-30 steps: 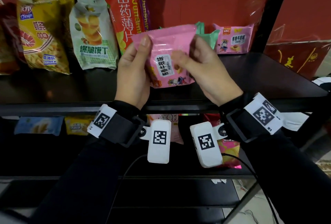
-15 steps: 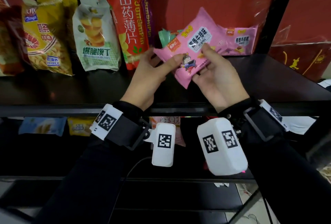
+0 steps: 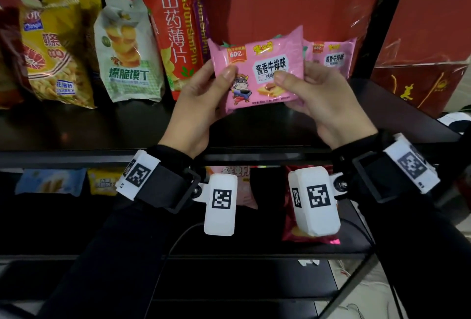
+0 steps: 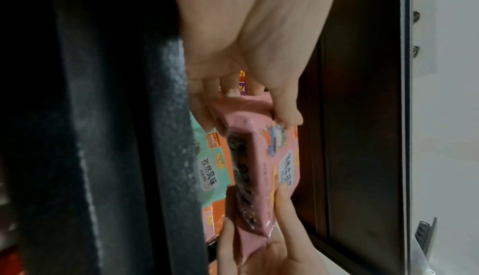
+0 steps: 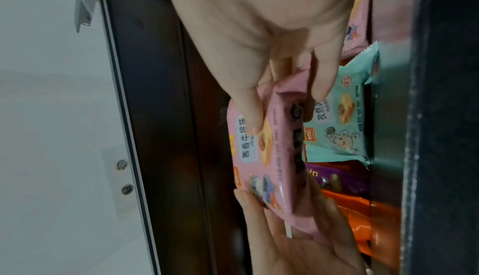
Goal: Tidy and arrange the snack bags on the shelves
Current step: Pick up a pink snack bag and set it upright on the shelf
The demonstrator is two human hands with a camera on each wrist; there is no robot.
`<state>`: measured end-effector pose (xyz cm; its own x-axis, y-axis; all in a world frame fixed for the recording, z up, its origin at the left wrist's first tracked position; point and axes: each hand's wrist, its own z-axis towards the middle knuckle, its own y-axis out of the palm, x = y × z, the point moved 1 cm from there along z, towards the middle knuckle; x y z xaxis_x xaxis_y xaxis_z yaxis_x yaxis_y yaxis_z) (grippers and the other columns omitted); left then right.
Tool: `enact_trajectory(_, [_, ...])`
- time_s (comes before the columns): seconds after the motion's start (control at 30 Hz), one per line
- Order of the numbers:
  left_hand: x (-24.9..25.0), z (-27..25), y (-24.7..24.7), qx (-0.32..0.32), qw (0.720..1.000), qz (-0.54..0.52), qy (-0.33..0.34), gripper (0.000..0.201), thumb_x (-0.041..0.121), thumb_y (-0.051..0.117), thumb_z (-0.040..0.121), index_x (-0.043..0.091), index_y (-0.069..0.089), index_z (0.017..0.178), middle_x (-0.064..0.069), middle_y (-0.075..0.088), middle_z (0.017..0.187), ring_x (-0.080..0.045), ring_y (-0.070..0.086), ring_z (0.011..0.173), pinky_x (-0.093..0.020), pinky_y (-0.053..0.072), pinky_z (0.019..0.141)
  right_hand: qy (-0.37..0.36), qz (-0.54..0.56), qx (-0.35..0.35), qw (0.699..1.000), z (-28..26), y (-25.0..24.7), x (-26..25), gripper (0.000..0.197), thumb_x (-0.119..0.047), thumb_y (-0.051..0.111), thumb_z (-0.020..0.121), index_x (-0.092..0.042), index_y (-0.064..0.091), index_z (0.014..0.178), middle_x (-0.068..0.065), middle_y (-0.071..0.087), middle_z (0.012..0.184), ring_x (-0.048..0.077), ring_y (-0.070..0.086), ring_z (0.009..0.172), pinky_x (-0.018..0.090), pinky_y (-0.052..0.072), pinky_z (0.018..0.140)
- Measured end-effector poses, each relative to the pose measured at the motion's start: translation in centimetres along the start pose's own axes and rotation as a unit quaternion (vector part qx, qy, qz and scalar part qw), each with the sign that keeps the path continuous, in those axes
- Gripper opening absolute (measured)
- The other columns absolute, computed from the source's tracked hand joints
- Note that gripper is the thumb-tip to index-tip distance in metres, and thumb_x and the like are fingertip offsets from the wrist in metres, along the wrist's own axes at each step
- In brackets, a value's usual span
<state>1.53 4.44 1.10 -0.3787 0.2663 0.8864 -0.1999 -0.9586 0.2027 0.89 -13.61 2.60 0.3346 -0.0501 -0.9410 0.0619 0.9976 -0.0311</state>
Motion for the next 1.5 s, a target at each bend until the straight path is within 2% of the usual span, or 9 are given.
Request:
enact_trajectory(0.3, [-0.5,0.1,-0.4,0.059,0.997,0.053,0.011,0.022,0.008,0.068,0.086,0.018,0.05,0.09,0.011,0.073,0.072,0.001,0.066,0.064,-0.016,0.05,0.056,0.012,0.033,-0.001,0.999,-0.4,0.3,0.8,0.036,-0.021,0.072,0.083,-0.012,0.062,0.117,0.0,0.073,0.107,0.014,0.069,0.096,0.024,0.05,0.079])
enact_trajectory(0.57, [0.0,0.0,-0.1,0.057,0.998,0.01,-0.005,0.003,0.017,0.057,0.095,0.017,0.059,0.094,0.007,0.073,0.078,-0.007,0.069,0.073,-0.022,0.054,0.06,-0.012,0.068,0.029,0.997,-0.8,0.3,0.6,0.03,-0.009,0.068,0.086,-0.006,0.058,0.114,0.001,0.071,0.104,0.009,0.07,0.089,0.018,0.054,0.073])
enact_trajectory(0.73, [0.1,-0.2,0.2,0.097,0.994,0.017,0.039,0.026,0.003,0.057,0.093,0.013,0.044,0.074,-0.023,0.047,0.097,-0.031,0.051,0.09,-0.04,0.047,0.08,-0.044,0.035,0.009,0.998,-1.4,0.8,0.2,0.02,-0.005,0.068,0.085,-0.016,0.061,0.1,-0.003,0.07,0.101,0.006,0.069,0.094,0.018,0.054,0.084])
enact_trajectory(0.83, [0.4,-0.2,0.0,0.123,0.99,0.042,0.058,0.026,0.002,0.059,0.092,0.014,0.047,0.072,-0.014,0.063,0.078,-0.024,0.062,0.079,-0.039,0.049,0.081,-0.05,0.012,0.042,0.998,-1.3,1.2,0.1,0.02,-0.011,0.071,0.083,-0.013,0.063,0.101,0.0,0.071,0.103,0.01,0.068,0.097,0.023,0.054,0.087])
enact_trajectory(0.9, [0.8,-0.2,-0.4,0.14,0.986,0.062,0.064,0.023,0.007,0.06,0.092,0.016,0.051,0.074,0.005,0.07,0.072,-0.011,0.066,0.07,-0.031,0.054,0.074,-0.044,0.009,0.063,0.997,-1.0,1.7,0.2,0.026,-0.019,0.074,0.082,-0.011,0.063,0.104,0.005,0.07,0.108,0.016,0.067,0.103,0.031,0.052,0.093])
enact_trajectory(1.07, [1.6,-0.6,-1.0,0.146,0.976,0.158,0.027,0.025,0.041,0.063,0.089,0.018,0.057,0.097,0.007,0.068,0.086,-0.004,0.063,0.066,-0.02,0.048,0.06,-0.052,-0.005,0.09,0.995,-0.4,3.5,-0.1,0.048,-0.026,0.076,0.08,-0.001,0.058,0.117,0.009,0.068,0.111,0.021,0.065,0.105,0.042,0.05,0.096])
enact_trajectory(1.27, [1.2,-1.2,-1.4,0.163,0.957,0.238,0.037,0.041,0.03,0.075,0.082,0.012,0.058,0.114,0.001,0.069,0.108,-0.013,0.066,0.1,-0.035,0.053,0.093,-0.09,-0.051,0.068,0.992,-0.6,3.9,0.3,0.031,-0.017,0.071,0.085,-0.007,0.061,0.112,-0.001,0.068,0.104,0.011,0.065,0.1,0.036,0.052,0.095])
enact_trajectory(1.4, [1.5,-0.6,-2.4,0.172,0.931,0.32,0.034,0.041,0.04,0.071,0.083,0.012,0.059,0.111,0.007,0.067,0.101,-0.007,0.063,0.091,-0.018,0.049,0.08,-0.076,-0.149,0.009,0.986,-0.3,2.4,0.8,0.036,-0.014,0.064,0.09,-0.007,0.058,0.124,0.001,0.065,0.117,0.008,0.059,0.106,0.027,0.045,0.101])
enact_trajectory(1.5, [1.9,0.1,-3.5,0.193,0.918,0.347,-0.004,0.054,0.044,0.067,0.086,0.006,0.053,0.121,0.001,0.063,0.111,-0.015,0.061,0.101,-0.025,0.046,0.083,-0.053,-0.242,-0.012,0.969,-0.5,0.9,1.4,0.035,-0.021,0.066,0.089,-0.011,0.061,0.122,0.0,0.066,0.112,0.003,0.058,0.098,0.012,0.04,0.087])
